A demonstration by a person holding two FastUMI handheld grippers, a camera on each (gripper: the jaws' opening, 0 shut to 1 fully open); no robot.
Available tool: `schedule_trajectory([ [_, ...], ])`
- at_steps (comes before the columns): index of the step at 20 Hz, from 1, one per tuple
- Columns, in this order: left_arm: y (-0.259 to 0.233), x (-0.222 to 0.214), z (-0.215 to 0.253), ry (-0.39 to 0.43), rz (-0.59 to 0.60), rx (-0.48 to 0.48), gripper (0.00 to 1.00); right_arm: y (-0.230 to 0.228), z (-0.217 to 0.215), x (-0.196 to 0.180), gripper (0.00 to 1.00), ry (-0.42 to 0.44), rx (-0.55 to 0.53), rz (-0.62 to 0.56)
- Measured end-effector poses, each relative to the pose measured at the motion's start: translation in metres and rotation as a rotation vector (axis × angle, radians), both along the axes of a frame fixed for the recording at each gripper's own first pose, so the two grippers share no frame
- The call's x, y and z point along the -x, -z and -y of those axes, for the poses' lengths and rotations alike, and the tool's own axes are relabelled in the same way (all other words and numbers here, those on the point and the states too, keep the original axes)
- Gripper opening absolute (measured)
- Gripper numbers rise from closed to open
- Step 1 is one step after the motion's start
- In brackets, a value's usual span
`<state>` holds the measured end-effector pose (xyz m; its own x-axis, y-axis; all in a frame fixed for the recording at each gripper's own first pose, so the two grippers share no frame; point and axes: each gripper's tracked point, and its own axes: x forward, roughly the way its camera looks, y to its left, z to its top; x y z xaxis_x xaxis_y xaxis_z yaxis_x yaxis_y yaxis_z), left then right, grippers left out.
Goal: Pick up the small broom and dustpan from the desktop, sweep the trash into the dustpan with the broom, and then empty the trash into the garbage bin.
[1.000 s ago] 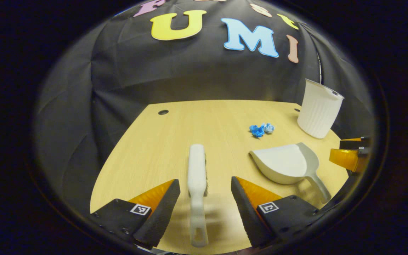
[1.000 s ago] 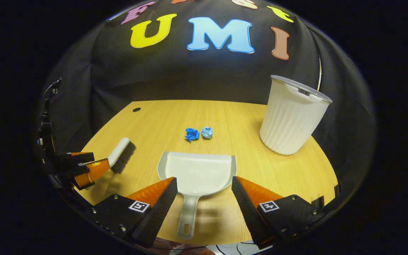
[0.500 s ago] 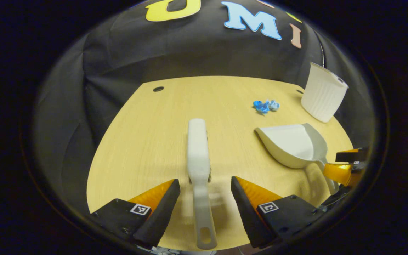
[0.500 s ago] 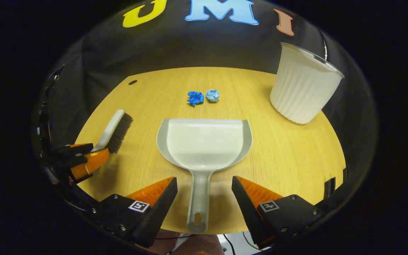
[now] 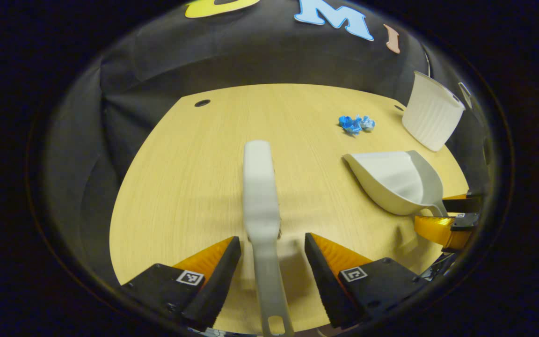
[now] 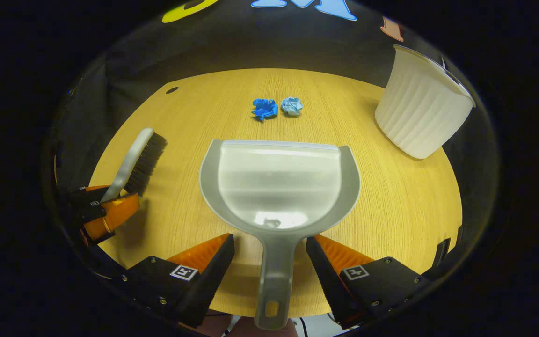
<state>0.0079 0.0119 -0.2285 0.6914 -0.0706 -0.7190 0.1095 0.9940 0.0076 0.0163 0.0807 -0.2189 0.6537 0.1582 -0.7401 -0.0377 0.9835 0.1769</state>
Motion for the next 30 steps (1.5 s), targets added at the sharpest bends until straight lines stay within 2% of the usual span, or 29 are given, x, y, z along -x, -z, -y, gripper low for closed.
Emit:
schedule_trajectory([
  [1,0.002,-0.002,-0.001,-0.002,-0.003,-0.005,0.83,0.002,0.002,-0.001,0.96,0.005,0.012,-0.005],
  [2,0.002,-0.003,-0.001,-0.002,-0.007,-0.006,0.84,0.004,0.003,-0.002,0.89,0.002,0.011,-0.012],
  [3,0.004,-0.004,-0.001,-0.003,-0.010,-0.008,0.85,0.005,0.003,-0.003,0.89,0.002,0.011,-0.017],
  [4,0.004,-0.004,-0.001,-0.001,-0.015,-0.009,0.80,0.007,0.006,-0.004,0.87,0.005,0.018,-0.019],
  [5,0.005,-0.006,-0.001,-0.003,-0.016,-0.014,0.82,0.007,0.007,-0.005,0.83,0.005,0.017,-0.021],
  [6,0.006,-0.006,-0.001,-0.004,-0.018,-0.014,0.79,0.008,0.006,-0.005,0.79,0.004,0.014,-0.023],
  [7,0.006,-0.006,0.000,-0.003,-0.022,-0.015,0.63,0.008,0.009,-0.005,0.79,0.006,0.019,-0.026],
  [8,0.008,-0.006,-0.001,-0.009,-0.025,-0.021,0.59,0.008,0.012,-0.006,0.70,0.012,0.023,-0.025],
  [9,0.008,-0.007,-0.001,-0.007,-0.030,-0.020,0.58,0.009,0.010,-0.006,0.65,0.014,0.017,-0.026],
  [11,0.008,-0.007,-0.002,-0.005,-0.034,-0.022,0.63,0.010,0.011,-0.006,0.67,0.012,0.013,-0.026],
  [12,0.008,-0.009,-0.002,-0.010,-0.032,-0.031,0.60,0.008,0.013,-0.005,0.66,0.012,0.016,-0.022],
  [13,0.009,-0.010,-0.007,-0.021,-0.033,-0.043,0.57,0.011,0.011,-0.009,0.59,0.010,0.017,-0.020],
  [16,0.008,-0.007,-0.008,-0.020,-0.040,-0.040,0.45,0.009,0.011,-0.008,0.59,-0.002,0.026,-0.015],
  [17,0.009,-0.008,-0.008,-0.016,-0.041,-0.043,0.45,0.012,0.011,-0.007,0.59,0.004,0.029,-0.019],
  [18,0.010,-0.006,-0.010,-0.026,-0.039,-0.050,0.46,0.008,0.013,-0.007,0.36,0.007,0.026,-0.011],
  [19,0.010,-0.010,-0.008,-0.027,-0.043,-0.048,0.34,0.009,0.013,-0.007,0.35,0.001,0.027,-0.019],
  [24,0.010,-0.012,-0.004,-0.012,-0.039,-0.045,0.32,0.008,0.013,-0.009,0.35,-0.007,0.029,-0.009],
  [27,0.009,-0.017,-0.002,0.004,-0.037,-0.047,0.34,0.010,0.017,-0.011,0.35,-0.018,0.039,-0.001],
  [28,0.007,-0.020,-0.001,0.009,-0.039,-0.042,0.34,0.009,0.019,-0.009,0.31,-0.022,0.037,0.001],
  [29,0.006,-0.023,0.000,0.015,-0.041,-0.035,0.34,0.010,0.021,-0.011,0.35,-0.031,0.042,0.001],
  [30,0.005,-0.027,0.001,0.019,-0.045,-0.030,0.34,0.012,0.023,-0.013,0.31,-0.039,0.045,0.005],
])
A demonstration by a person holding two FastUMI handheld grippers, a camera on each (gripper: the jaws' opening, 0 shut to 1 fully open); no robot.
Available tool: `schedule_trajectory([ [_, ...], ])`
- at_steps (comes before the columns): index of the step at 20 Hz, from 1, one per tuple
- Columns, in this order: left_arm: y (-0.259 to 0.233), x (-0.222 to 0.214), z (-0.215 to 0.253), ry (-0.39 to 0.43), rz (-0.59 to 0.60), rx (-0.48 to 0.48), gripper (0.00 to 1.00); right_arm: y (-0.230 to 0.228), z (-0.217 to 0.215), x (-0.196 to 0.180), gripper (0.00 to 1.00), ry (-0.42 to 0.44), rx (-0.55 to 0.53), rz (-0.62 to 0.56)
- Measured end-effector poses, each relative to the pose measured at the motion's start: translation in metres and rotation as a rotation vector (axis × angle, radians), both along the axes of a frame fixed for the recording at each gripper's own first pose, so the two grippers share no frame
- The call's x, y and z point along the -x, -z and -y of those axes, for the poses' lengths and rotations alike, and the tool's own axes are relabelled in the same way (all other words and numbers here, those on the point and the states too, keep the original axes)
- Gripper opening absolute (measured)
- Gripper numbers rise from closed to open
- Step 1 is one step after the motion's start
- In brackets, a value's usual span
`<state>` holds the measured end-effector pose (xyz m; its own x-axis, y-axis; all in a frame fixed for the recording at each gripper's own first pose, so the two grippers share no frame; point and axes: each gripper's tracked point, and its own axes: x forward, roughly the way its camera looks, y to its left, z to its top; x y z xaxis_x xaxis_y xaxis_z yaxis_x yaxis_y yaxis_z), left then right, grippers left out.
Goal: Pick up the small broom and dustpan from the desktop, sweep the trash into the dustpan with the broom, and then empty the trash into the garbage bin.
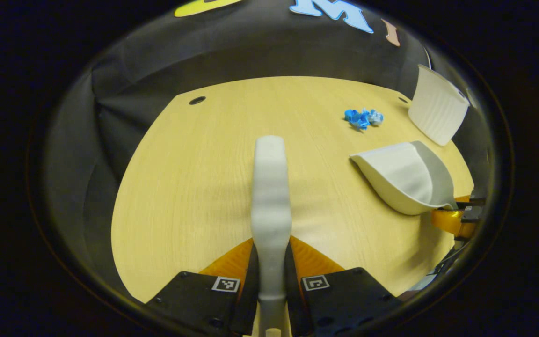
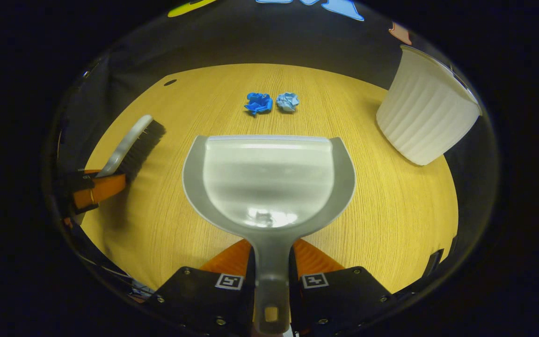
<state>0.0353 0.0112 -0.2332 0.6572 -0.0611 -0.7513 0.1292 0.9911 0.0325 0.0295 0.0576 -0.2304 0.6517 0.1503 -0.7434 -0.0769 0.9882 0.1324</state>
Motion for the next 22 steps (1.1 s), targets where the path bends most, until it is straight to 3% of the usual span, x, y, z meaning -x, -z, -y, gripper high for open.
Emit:
schedule_trajectory([
  [10,-0.005,-0.069,0.030,0.095,0.004,-0.053,0.34,0.001,0.027,-0.013,0.31,-0.084,0.020,0.023],
  [22,-0.020,-0.152,0.085,0.221,0.002,-0.074,0.36,-0.008,0.065,-0.032,0.31,-0.118,-0.003,-0.003],
])
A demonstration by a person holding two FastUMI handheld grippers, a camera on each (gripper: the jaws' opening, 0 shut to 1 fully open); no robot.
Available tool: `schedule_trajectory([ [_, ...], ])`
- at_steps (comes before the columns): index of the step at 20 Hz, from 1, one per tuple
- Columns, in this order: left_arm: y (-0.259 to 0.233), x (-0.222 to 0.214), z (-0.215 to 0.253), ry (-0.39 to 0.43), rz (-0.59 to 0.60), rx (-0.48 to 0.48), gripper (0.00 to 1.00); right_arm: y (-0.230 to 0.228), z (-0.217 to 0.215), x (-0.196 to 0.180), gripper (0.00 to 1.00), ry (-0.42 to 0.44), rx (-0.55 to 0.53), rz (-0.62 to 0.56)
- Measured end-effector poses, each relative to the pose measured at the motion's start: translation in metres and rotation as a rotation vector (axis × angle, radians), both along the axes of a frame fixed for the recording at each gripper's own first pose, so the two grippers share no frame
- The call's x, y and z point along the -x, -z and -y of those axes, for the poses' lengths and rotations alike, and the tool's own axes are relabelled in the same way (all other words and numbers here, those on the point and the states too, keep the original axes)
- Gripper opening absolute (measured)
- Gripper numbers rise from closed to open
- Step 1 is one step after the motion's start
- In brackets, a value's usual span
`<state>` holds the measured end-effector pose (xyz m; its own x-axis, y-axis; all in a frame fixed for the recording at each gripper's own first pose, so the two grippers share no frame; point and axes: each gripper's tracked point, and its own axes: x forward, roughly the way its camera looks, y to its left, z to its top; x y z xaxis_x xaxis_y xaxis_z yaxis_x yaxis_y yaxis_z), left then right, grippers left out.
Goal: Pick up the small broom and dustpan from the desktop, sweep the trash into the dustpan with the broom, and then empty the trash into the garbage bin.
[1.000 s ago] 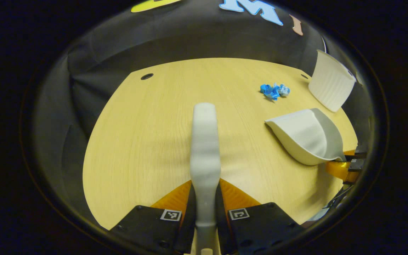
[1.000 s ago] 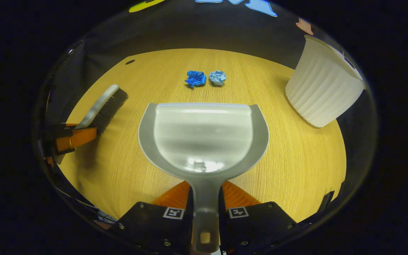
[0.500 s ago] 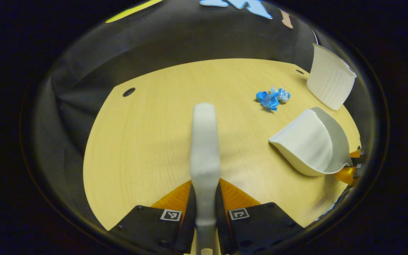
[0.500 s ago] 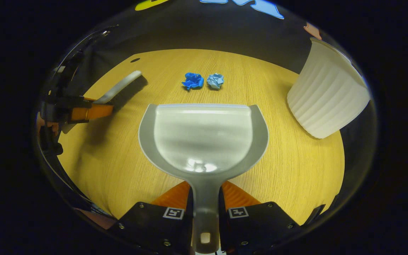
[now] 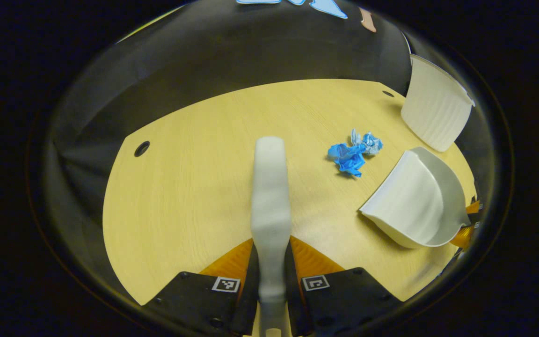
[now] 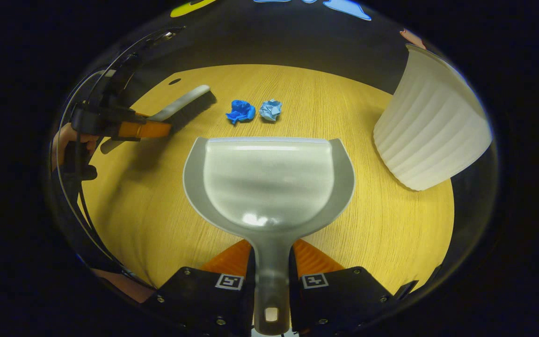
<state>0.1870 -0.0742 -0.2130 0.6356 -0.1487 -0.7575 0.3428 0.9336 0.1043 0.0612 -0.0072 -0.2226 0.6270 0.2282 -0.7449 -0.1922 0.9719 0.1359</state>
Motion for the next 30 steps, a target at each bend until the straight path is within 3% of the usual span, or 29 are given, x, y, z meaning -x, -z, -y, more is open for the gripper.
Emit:
schedule_trajectory([
  [9,-0.005,-0.047,0.054,0.146,-0.014,0.005,0.36,0.003,0.005,-0.015,0.31,-0.029,0.001,0.001],
  [15,-0.005,-0.054,0.093,0.284,-0.027,-0.007,0.36,0.002,0.012,-0.021,0.31,-0.062,0.037,0.015],
  [22,-0.021,-0.027,0.130,0.413,-0.085,0.034,0.34,-0.001,0.011,-0.024,0.31,-0.093,0.043,0.029],
  [30,-0.022,0.019,0.163,0.468,-0.124,0.064,0.34,-0.012,0.010,-0.030,0.31,-0.090,0.038,0.049],
])
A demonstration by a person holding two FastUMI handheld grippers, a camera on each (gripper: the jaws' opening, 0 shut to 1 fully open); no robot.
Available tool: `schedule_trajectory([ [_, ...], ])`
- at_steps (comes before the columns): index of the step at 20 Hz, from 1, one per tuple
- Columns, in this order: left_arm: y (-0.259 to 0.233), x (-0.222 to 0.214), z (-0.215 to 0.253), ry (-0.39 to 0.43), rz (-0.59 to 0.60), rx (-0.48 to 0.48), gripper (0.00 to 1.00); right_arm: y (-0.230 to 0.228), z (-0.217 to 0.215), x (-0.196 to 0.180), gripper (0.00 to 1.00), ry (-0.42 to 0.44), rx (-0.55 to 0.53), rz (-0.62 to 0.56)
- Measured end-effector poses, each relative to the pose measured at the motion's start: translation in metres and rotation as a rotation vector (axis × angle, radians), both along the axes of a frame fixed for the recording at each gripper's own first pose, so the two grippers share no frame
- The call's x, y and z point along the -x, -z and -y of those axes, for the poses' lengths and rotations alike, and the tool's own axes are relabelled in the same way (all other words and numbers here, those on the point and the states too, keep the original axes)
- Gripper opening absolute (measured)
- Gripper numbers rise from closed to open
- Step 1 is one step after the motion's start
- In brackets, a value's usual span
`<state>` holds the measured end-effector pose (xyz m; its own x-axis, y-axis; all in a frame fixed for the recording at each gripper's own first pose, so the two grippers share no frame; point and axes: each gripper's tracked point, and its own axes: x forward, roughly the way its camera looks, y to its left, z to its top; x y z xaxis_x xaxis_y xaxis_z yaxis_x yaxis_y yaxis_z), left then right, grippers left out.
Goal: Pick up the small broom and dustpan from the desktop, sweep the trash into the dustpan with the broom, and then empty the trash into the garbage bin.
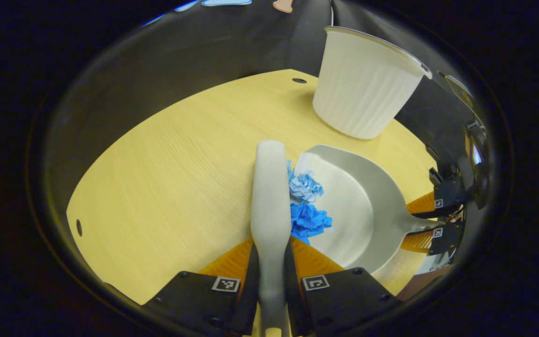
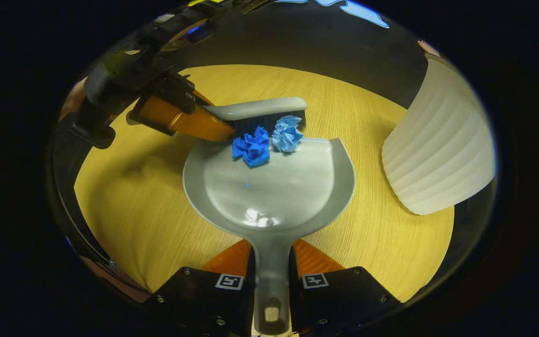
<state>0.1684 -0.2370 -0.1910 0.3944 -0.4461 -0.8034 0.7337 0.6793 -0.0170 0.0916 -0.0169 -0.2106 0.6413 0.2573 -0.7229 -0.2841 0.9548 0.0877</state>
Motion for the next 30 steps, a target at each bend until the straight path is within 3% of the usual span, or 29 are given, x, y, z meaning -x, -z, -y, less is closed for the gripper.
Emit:
schedule_trajectory([
  [1,-0.001,0.007,0.004,0.003,-0.007,0.004,0.35,-0.004,-0.001,-0.002,0.35,-0.001,-0.002,0.006],
  [4,0.000,0.019,0.012,0.006,0.006,0.011,0.32,-0.014,-0.005,-0.011,0.30,0.000,-0.008,0.027],
  [5,-0.002,0.020,0.013,0.001,0.012,0.018,0.36,-0.013,-0.006,-0.014,0.30,0.006,-0.013,0.040],
  [8,-0.003,0.024,0.014,-0.013,0.003,0.025,0.32,-0.005,-0.008,-0.011,0.31,0.050,-0.025,0.033],
  [18,-0.021,0.024,0.014,-0.053,0.044,0.062,0.33,0.009,-0.014,-0.005,0.30,0.157,-0.053,0.035],
  [24,-0.039,0.028,-0.004,-0.080,0.068,0.071,0.34,0.003,-0.018,-0.004,0.31,0.207,-0.045,0.037],
  [30,-0.041,0.037,-0.032,-0.164,0.051,0.106,0.34,-0.005,-0.022,-0.001,0.31,0.250,-0.066,0.048],
])
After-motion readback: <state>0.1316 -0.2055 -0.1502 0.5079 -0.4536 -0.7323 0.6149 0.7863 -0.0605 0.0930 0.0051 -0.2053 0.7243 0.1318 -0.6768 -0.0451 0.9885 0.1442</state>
